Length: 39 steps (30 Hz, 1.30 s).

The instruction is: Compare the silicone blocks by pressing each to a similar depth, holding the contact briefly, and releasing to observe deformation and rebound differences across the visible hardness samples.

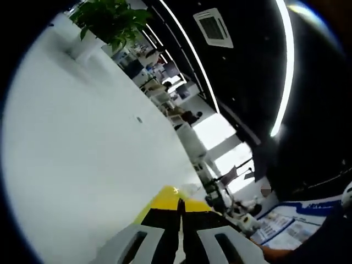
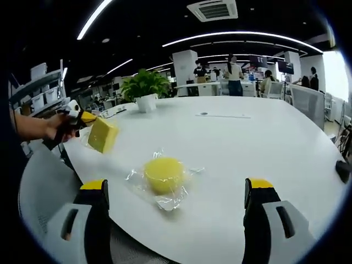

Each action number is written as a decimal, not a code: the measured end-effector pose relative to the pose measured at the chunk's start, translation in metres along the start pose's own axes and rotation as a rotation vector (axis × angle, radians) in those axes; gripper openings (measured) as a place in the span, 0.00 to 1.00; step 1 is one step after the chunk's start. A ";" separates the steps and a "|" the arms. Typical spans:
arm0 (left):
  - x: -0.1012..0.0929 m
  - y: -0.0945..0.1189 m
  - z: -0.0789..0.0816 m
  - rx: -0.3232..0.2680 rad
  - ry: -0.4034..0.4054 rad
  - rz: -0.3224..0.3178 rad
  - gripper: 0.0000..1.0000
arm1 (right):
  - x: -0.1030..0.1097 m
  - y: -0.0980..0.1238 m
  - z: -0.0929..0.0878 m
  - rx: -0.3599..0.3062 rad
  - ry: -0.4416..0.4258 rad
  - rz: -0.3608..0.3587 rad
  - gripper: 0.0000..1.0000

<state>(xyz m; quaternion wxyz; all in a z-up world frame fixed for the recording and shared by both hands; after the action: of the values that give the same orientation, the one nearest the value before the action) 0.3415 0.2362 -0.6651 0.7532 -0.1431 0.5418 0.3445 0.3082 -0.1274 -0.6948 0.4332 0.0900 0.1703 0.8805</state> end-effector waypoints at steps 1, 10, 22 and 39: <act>0.002 0.000 0.000 0.002 0.000 0.006 0.00 | 0.000 0.000 -0.001 0.003 -0.003 0.003 0.96; 0.042 0.007 0.005 0.004 -0.153 0.163 0.00 | 0.002 0.000 -0.006 0.020 -0.016 0.005 0.96; 0.066 0.008 0.011 0.033 -0.352 0.247 0.00 | 0.003 0.003 -0.006 0.018 -0.028 -0.007 0.96; 0.089 0.002 0.015 0.100 -0.419 0.306 0.00 | 0.003 0.001 -0.008 0.026 -0.042 -0.005 0.96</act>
<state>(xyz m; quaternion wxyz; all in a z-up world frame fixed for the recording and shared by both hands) 0.3662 0.2790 -0.7411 0.7944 0.0523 0.4056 0.4491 0.3034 -0.1276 -0.7013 0.4377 0.1138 0.1728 0.8750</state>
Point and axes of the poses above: the point that each gripper's makers call its tool centre point, and the gripper's own axes: y roughly backward along the fingers, x roughly to its left, z roughly out of its top, the point moved 5 cm from there along y, roughly backward along the fingers, and after that the axes turned 9 degrees about y, right-handed, at the moved point
